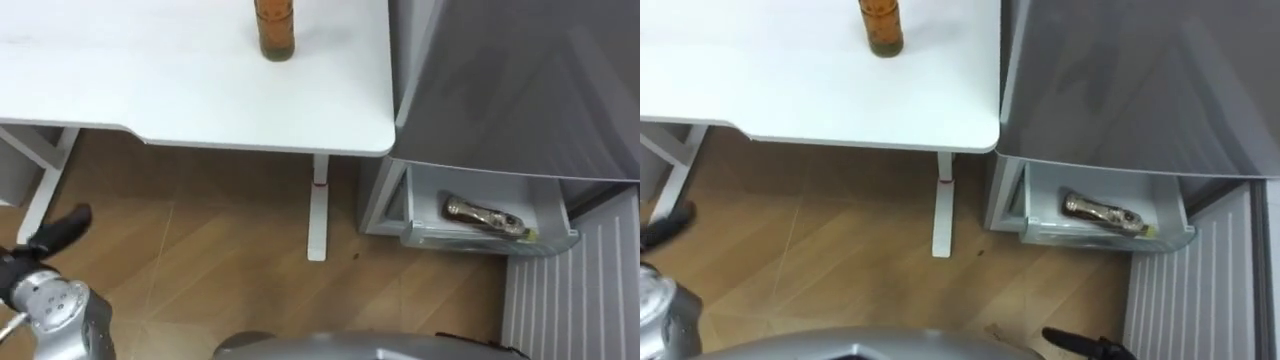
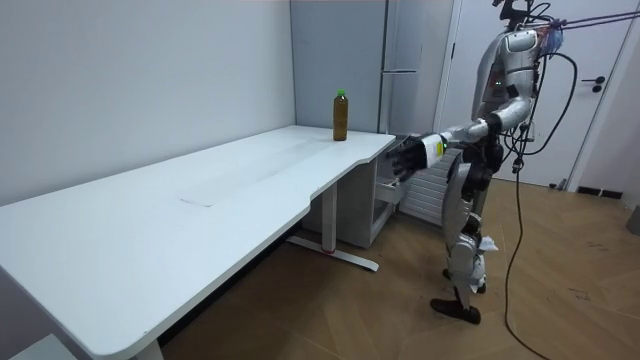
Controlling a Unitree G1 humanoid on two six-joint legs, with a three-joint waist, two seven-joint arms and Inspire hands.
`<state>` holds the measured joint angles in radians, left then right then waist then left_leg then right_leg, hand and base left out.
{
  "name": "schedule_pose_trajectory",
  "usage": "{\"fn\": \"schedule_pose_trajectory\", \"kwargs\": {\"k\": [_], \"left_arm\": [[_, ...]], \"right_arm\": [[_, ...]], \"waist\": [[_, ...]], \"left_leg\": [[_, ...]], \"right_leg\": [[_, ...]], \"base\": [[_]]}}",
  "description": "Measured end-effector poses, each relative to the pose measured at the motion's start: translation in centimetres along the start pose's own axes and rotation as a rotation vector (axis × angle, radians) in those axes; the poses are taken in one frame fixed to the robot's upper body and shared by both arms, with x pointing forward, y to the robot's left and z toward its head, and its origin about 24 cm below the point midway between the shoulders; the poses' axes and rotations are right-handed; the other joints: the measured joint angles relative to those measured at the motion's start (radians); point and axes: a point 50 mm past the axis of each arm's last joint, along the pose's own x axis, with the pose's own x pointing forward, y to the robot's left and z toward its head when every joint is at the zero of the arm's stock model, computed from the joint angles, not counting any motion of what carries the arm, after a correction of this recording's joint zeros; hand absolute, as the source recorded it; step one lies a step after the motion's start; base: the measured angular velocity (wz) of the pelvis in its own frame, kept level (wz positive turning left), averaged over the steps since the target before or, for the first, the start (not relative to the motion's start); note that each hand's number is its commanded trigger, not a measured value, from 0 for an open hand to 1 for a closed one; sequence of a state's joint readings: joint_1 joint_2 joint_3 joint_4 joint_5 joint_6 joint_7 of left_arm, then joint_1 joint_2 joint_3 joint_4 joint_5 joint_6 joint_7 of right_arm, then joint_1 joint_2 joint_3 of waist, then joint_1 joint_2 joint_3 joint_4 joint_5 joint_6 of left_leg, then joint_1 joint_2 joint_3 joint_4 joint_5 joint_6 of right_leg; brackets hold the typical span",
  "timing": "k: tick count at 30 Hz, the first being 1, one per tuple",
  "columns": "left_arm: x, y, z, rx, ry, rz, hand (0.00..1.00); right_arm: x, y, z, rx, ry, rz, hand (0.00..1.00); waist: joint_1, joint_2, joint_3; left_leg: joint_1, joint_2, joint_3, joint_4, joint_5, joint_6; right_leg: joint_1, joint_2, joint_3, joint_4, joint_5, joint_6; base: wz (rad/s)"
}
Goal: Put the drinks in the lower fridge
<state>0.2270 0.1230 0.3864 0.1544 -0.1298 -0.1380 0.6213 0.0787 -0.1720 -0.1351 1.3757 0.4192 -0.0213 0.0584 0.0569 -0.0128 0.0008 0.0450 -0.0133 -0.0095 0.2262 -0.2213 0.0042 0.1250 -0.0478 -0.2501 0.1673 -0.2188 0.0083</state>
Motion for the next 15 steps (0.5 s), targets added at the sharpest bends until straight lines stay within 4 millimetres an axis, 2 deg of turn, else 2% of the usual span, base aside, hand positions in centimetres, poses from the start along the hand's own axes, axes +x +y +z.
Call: {"fn": "schedule_pose_trajectory", "kwargs": {"k": [3,4,6,9,12,15], "left_arm": [[-0.2,-0.8,3.4,-0.009,-0.174,-0.032,0.00],[-0.3,-0.8,4.0,-0.017,-0.204,-0.032,0.00],[-0.6,-1.3,6.6,-0.059,-0.318,-0.045,0.00],[-1.3,-2.3,9.1,-0.136,-0.404,-0.094,0.00],[-2.4,-3.3,10.3,-0.204,-0.443,-0.176,0.00],[-2.7,-4.1,10.7,-0.215,-0.461,-0.240,0.00]], "right_arm": [[0.0,0.0,-0.1,-0.001,-0.002,0.016,0.00],[0.0,0.0,-0.1,-0.006,-0.002,0.018,0.00],[0.0,0.1,0.0,-0.026,-0.003,0.028,0.00],[0.0,0.1,-0.3,-0.028,0.007,0.044,0.00],[-0.1,0.1,-0.6,-0.032,0.011,0.056,0.00],[-0.1,0.1,-0.5,-0.049,-0.006,0.057,0.00]], "waist": [[-0.018,0.002,0.0052],[-0.024,0.002,0.0055],[-0.033,0.002,0.0048],[-0.052,0.004,0.0050],[-0.061,0.009,0.0038],[-0.082,0.011,0.0051]], "left_leg": [[-0.003,0.000,-0.003,-0.003,0.000,0.000],[-0.003,0.000,-0.004,-0.003,0.000,0.000],[-0.003,-0.001,-0.004,-0.003,0.000,0.000],[-0.003,-0.001,0.000,-0.004,0.000,0.000],[0.002,0.000,0.006,-0.005,0.000,0.000],[0.004,0.001,0.009,-0.005,0.000,0.000]], "right_leg": [[-0.006,0.000,0.000,-0.001,0.000,0.000],[-0.006,0.000,-0.001,-0.001,0.000,0.000],[-0.006,0.000,0.000,-0.001,0.000,0.000],[-0.003,0.000,0.000,-0.006,0.000,0.000],[0.002,0.001,0.006,-0.010,0.000,0.000],[0.002,0.003,0.014,-0.012,0.000,0.000]], "base": [[0.00],[0.00],[0.00],[0.00],[-0.04],[-0.03]]}}
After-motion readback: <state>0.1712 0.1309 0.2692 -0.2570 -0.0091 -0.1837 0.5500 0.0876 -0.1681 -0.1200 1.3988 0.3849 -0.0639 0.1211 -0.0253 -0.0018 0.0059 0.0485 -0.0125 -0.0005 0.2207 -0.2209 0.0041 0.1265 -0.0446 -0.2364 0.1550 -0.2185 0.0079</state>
